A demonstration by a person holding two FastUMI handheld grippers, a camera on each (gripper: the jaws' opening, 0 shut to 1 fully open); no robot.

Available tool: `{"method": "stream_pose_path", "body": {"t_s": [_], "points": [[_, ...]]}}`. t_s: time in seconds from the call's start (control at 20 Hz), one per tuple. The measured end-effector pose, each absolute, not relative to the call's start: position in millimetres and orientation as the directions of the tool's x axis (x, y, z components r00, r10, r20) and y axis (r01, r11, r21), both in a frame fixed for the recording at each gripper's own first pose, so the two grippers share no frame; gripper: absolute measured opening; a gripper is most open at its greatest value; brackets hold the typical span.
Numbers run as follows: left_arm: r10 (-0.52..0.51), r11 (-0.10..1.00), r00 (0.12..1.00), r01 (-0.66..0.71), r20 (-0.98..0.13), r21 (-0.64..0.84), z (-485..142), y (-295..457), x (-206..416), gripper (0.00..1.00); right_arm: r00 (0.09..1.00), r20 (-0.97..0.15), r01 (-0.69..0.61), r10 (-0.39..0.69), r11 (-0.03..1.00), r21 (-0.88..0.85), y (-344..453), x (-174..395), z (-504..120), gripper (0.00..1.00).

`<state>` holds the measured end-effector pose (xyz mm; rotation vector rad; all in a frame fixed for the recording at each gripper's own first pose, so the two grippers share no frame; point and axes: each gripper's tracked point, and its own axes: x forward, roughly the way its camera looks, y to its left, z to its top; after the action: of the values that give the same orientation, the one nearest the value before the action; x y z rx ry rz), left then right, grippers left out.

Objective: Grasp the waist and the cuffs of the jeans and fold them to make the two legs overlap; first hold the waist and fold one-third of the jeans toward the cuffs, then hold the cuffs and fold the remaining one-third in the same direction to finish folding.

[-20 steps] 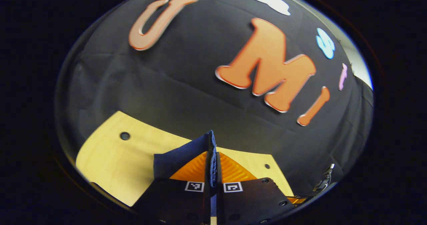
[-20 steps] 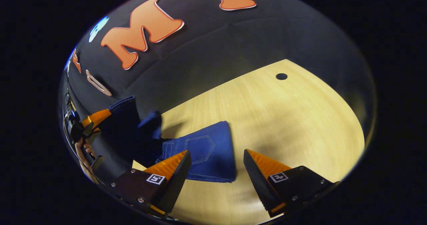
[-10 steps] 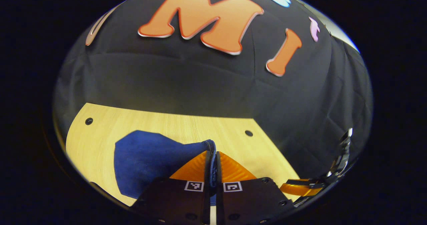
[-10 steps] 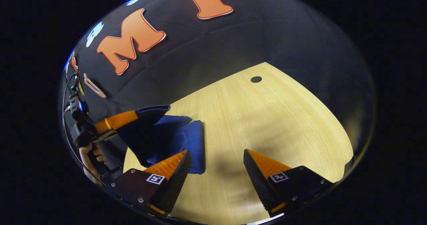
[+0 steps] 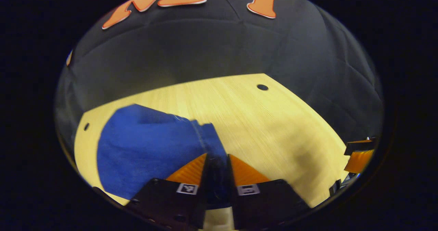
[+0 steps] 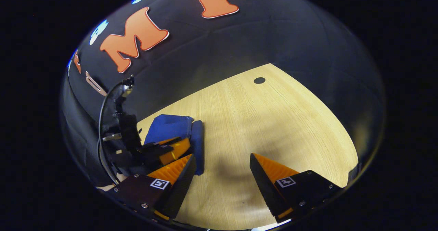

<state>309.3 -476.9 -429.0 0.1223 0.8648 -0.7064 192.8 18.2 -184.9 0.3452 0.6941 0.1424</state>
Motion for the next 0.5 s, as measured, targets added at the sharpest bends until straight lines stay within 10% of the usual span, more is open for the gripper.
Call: {"method": "stream_pose_path", "body": {"t_s": [0.15,0.25,0.5], "points": [[-0.533,0.755,0.431,0.630,-0.728,-0.180,-427.4,-480.2,300.3,0.65,0.756,-0.615,-0.006,0.223,0.942,0.335,12.7,193.1,-188.6,0.98],[-0.536,0.753,0.455,0.639,-0.711,-0.159,-414.3,-476.6,298.9,1.00,0.754,-0.619,-0.006,0.220,0.944,0.329,9.7,191.6,-189.3,0.98],[-0.537,0.782,0.557,0.611,-0.633,-0.126,-347.6,-429.0,308.5,0.97,0.770,-0.598,-0.007,0.224,0.939,0.343,20.6,195.2,-178.7,0.98]]}}
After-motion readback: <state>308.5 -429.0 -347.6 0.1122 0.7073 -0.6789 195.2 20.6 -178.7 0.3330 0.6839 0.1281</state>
